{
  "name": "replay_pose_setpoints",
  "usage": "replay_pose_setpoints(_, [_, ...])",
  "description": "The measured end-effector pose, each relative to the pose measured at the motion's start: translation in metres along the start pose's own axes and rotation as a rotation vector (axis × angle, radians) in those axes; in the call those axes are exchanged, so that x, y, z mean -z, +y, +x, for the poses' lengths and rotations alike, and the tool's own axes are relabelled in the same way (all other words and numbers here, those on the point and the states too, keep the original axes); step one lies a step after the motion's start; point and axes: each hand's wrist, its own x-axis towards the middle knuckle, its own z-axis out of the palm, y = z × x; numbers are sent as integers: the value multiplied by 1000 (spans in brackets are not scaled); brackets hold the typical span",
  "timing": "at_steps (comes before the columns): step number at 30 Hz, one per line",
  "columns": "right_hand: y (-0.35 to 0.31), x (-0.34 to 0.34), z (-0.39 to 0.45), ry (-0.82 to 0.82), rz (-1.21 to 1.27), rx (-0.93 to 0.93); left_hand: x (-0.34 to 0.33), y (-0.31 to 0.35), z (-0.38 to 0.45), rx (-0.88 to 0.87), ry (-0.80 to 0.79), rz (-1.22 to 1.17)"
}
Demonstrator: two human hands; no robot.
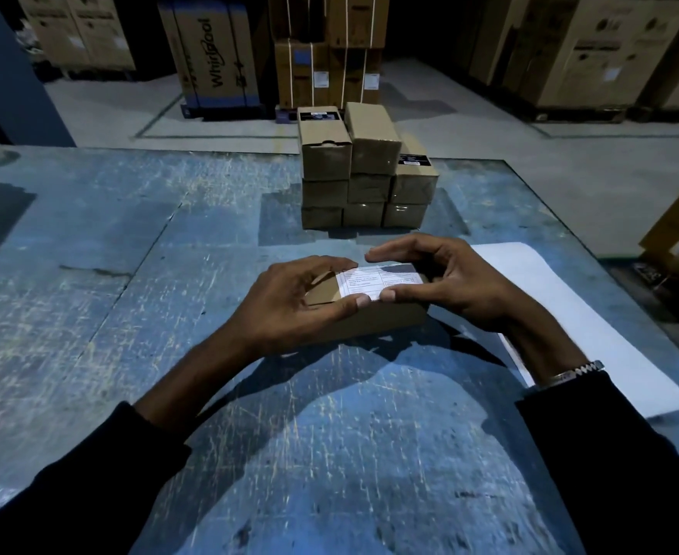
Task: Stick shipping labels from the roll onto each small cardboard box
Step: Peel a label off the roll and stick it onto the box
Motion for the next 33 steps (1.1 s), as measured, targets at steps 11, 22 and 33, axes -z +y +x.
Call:
replay_pose_setpoints(11, [13,12,0,-197,583,89,10,1,3,117,-162,-185])
replay_pose_setpoints(22, [4,-12,4,40,108,-144,3,12,0,93,-28,-100])
replay_pose_setpoints(33, [13,8,2,-115,461,-141,7,7,1,196,-79,-341])
